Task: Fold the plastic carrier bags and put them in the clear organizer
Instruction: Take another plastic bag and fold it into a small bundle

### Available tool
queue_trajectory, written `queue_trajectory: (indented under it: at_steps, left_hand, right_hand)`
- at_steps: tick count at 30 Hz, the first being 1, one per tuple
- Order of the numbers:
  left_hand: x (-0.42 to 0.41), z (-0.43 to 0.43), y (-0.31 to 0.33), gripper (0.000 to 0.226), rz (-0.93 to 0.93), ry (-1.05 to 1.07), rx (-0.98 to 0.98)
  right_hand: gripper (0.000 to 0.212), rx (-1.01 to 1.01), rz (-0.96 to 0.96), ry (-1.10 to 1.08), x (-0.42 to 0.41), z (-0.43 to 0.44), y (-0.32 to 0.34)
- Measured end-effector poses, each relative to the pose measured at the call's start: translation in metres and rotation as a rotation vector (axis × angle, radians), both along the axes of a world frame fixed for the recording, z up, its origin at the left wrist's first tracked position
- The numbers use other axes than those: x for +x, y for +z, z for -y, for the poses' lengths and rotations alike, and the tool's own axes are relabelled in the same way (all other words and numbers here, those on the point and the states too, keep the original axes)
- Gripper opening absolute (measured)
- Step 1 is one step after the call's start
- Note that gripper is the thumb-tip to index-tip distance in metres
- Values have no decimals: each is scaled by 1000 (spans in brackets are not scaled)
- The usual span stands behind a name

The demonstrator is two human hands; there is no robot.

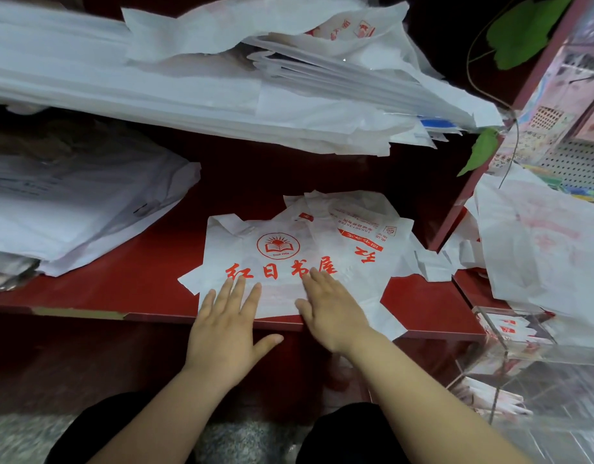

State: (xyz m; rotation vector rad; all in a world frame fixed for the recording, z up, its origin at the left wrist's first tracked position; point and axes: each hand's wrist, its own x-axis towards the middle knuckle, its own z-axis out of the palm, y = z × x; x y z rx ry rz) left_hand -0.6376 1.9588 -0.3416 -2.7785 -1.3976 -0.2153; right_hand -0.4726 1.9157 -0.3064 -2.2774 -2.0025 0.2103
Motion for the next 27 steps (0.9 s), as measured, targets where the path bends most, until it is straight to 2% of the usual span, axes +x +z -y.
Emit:
queue_trajectory:
  at_steps: [3, 5, 8, 10, 12, 13, 15, 17, 21, 24, 27]
  left_hand:
    - [-14, -4, 0, 90, 34, 32, 46]
    - [-25, -9, -3, 78, 78, 36, 126]
    - [-38, -20, -4, 62, 124, -61, 283]
    - [-46, -27, -1, 50, 189, -138, 335]
    - [-55, -31, 7, 30, 274, -202, 351]
    - [-59, -31, 10, 28, 299, -219, 352]
    - [-65, -29, 16, 37, 329, -248, 355]
    - [-69, -27, 20, 39, 345, -254, 363]
    - [-79, -23, 18, 38, 344, -245, 418]
    - [-87, -19, 11, 38, 385, -239, 458]
    - [-81, -8, 9, 60, 456, -260, 484]
  right_hand:
    - [56, -69, 35, -72, 22, 14, 4]
    - [57, -92, 43, -90, 33, 24, 8]
    - [57, -70, 49, -127, 37, 28, 13]
    - [56, 38, 70, -86, 31, 29, 17]
    - [51, 251, 163, 88, 19, 31, 19]
    - [45, 317, 232, 181, 15, 30, 16]
    - [32, 417, 314, 283, 7, 27, 11]
    - [22, 427, 298, 290, -2, 22, 12]
    - [30, 350, 383, 251, -16, 9, 13]
    - [34, 357, 341, 244, -19, -8, 14]
    - [22, 282, 262, 155, -16, -22, 25]
